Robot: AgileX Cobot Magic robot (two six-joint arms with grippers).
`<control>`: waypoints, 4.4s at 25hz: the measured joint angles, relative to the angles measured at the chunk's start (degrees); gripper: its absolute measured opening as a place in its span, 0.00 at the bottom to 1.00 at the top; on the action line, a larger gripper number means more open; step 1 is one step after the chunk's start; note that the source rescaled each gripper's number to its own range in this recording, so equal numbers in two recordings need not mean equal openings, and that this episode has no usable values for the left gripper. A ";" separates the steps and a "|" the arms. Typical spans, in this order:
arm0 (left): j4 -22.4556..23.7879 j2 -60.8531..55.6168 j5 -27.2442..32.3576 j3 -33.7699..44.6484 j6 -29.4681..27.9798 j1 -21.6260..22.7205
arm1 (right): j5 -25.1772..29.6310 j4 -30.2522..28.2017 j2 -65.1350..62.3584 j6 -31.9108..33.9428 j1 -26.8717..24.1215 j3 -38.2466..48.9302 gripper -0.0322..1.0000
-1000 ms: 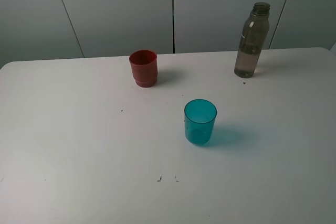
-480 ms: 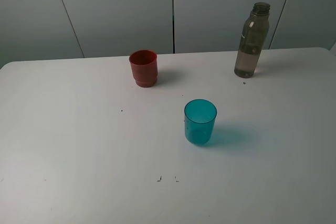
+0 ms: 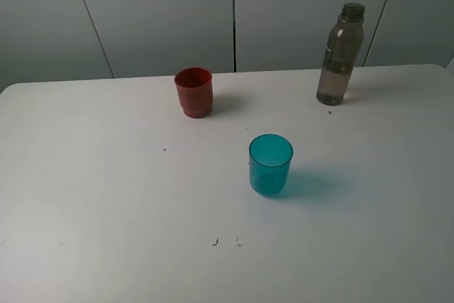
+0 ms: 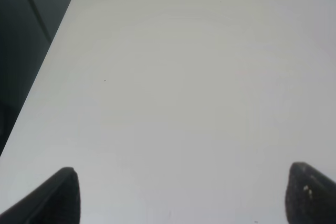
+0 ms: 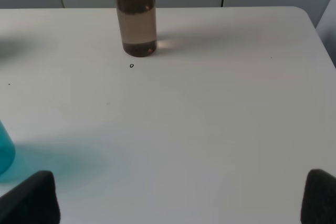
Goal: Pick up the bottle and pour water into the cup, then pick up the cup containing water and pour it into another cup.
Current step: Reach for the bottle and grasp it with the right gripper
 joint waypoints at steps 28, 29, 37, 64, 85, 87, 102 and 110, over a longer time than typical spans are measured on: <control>0.00 0.00 0.00 0.00 0.00 0.00 | 0.00 0.00 0.00 0.00 0.00 0.00 1.00; 0.00 0.00 0.00 0.00 0.00 0.00 | 0.00 0.00 0.00 0.00 0.00 0.00 1.00; 0.00 0.00 0.00 0.00 0.00 0.00 | -1.35 1.00 3.39 0.00 0.00 -1.31 1.00; 0.00 0.00 0.00 0.00 0.00 0.00 | -61.89 3.07 82.57 -1.94 0.69 -8.05 1.00; 0.00 0.00 0.00 0.00 0.00 0.00 | -106.94 5.97 116.30 0.47 3.72 -10.84 1.00; 0.00 0.00 0.00 0.00 0.00 0.00 | -107.09 7.37 117.96 0.46 3.72 -12.38 1.00; 0.00 0.00 0.00 0.00 0.19 0.00 | -111.44 7.16 121.54 -1.93 3.72 -17.02 1.00; 0.00 0.00 0.00 0.00 0.19 0.00 | -111.67 5.71 121.66 -1.93 3.49 -19.33 1.00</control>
